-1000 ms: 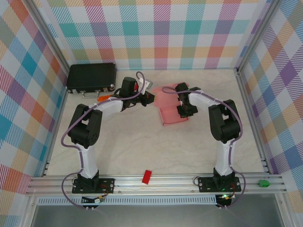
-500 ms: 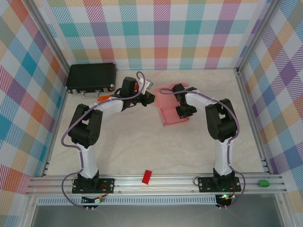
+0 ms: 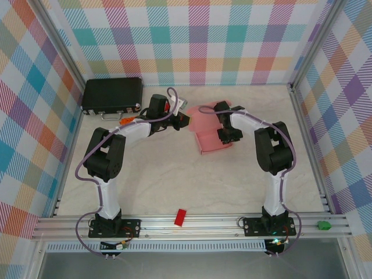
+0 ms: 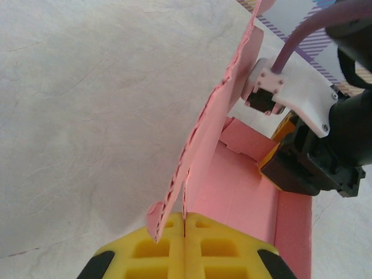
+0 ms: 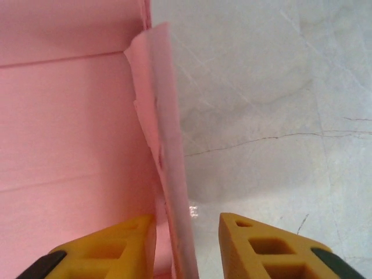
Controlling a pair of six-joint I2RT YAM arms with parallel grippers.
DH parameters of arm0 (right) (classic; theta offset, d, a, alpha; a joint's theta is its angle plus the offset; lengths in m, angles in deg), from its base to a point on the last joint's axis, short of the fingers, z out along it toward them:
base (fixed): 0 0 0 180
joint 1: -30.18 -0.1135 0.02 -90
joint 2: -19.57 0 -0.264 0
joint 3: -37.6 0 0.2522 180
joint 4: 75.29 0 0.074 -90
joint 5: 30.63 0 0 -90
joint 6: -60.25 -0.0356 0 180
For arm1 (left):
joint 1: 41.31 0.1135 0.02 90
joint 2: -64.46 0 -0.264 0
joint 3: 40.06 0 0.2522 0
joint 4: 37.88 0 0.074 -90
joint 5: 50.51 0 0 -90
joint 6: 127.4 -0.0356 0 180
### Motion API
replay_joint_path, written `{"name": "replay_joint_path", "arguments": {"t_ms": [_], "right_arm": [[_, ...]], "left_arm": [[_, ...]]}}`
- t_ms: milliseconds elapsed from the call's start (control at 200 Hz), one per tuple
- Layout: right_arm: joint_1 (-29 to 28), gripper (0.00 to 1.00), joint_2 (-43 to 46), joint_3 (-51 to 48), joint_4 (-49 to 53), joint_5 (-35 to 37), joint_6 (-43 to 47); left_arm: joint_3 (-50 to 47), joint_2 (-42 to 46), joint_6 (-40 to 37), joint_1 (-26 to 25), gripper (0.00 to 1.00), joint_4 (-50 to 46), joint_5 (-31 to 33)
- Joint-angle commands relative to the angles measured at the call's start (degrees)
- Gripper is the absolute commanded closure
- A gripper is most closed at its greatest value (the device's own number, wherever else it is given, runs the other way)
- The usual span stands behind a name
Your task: Fold the paper box
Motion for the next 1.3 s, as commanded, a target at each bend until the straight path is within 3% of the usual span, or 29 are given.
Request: {"name": "replay_joint_path", "arguments": {"t_ms": [0,375,760,1045,1295], "right_arm": [[0.0,0.64,3.4,0.8,-0.4,-2.9,-1.2],[1.6,0.63,4.8,0.5,-3.2,-6.1,-1.7],[8.5,0.53,16.0,-9.4,-14.3,-16.6,-1.7],[17.0,0.51,19.5,-12.0,-22.2,-29.3,7.1],[20.2,0.49,18.9,-13.2,-27.9,-41.2,23.0]], "left_arm": [[1.8,-0.1,-0.7,0.0,1.0,0.3,-1.1],[1.8,-0.3,-1.4,-0.1,1.0,0.3,-1.6],[5.3,-2.8,-5.8,0.0,1.0,-2.2,-1.6],[10.7,-6.5,-10.2,0.9,1.0,-6.2,-4.7],[12.7,-7.6,-14.4,1.2,1.0,-7.8,-5.1]]}}
